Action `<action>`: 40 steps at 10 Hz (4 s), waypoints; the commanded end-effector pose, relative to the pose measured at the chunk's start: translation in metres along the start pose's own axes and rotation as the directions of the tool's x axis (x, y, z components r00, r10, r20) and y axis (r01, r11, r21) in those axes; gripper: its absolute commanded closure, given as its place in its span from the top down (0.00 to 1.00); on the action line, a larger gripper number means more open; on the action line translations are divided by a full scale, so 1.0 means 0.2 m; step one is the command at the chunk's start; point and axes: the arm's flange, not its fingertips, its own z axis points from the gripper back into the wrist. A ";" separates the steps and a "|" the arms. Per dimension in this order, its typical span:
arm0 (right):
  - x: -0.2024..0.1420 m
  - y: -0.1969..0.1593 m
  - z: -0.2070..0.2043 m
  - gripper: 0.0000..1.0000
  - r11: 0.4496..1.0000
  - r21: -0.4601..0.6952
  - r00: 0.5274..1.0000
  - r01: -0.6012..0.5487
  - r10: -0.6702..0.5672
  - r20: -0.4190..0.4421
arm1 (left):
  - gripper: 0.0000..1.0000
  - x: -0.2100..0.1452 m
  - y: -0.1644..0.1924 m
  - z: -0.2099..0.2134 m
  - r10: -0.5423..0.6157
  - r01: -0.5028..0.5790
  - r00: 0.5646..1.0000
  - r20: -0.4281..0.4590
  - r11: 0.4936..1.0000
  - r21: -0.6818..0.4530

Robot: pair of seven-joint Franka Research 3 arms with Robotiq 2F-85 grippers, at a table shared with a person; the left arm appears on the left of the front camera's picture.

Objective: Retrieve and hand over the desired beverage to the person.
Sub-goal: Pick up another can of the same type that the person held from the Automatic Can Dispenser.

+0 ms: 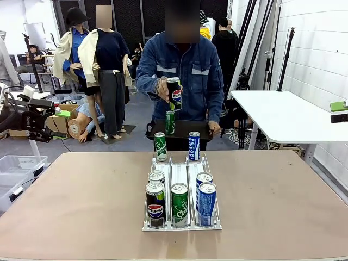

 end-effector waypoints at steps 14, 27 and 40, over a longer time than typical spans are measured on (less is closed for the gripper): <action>0.01 0.00 -0.01 1.00 1.000 0.018 1.000 -0.007 0.007 0.017 | 1.00 0.01 -0.01 0.00 0.014 -0.014 1.000 0.008 1.000 0.002; 0.01 0.00 -0.01 1.00 1.000 0.018 1.000 -0.007 0.007 0.017 | 1.00 0.01 -0.01 0.00 0.014 -0.014 1.000 0.008 1.000 0.002; 0.01 0.00 -0.01 1.00 1.000 0.018 1.000 -0.007 0.007 0.017 | 1.00 0.01 -0.01 0.00 0.014 -0.014 1.000 0.008 1.000 0.002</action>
